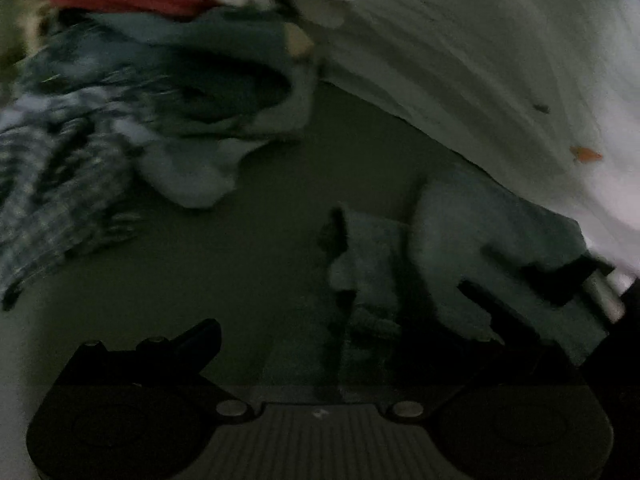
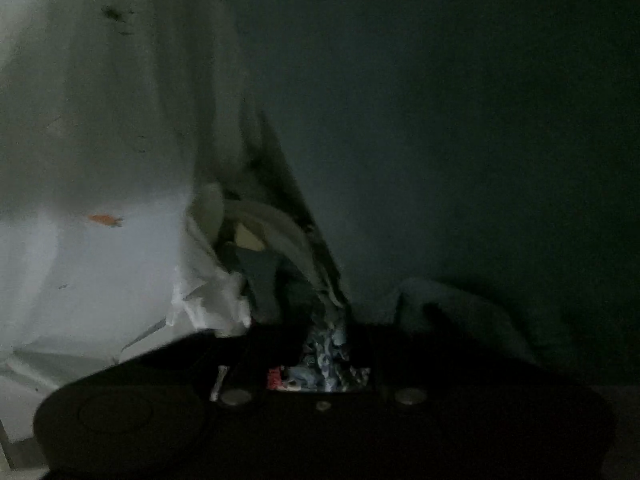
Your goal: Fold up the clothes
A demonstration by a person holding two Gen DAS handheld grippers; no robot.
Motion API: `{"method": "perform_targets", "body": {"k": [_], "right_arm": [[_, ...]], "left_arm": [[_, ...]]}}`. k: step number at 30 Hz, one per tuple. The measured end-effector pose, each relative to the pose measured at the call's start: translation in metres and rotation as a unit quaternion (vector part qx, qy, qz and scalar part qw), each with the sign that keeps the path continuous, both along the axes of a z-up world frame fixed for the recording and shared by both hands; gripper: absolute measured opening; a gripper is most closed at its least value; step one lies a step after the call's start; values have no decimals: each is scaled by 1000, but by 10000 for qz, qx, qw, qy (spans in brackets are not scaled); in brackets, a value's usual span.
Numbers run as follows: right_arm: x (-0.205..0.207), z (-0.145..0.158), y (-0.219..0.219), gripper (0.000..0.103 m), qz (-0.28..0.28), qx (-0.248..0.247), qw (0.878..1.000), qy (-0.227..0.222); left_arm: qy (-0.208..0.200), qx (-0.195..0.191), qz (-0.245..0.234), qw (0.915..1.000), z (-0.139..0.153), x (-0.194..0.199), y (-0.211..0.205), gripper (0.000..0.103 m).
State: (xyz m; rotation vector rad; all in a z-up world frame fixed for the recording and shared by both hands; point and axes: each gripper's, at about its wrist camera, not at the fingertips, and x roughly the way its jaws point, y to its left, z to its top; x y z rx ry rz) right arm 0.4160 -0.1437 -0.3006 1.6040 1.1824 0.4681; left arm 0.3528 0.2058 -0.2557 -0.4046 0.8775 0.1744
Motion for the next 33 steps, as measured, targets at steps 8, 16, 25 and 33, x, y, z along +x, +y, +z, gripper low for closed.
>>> {"method": "perform_targets", "body": {"k": [8,16,25,33], "right_arm": [[-31,44,-126,45,-1163,-69,9892,-889],[-95,-4,-221,45,-2307,-403,9719,222],[-108,0,-218,36,-1588,-1437,9743,694],[-107,-19,-213,29,-1786,-1436,9653,1249]], "left_arm": [[137,-143,192,9996,-6,0,3,103],[224,28,111,9997,3,-13,-7,103],[-251,492,34,9985,39,2,-12,103],[-403,831,-348,9951,47,28,-33,103]]}}
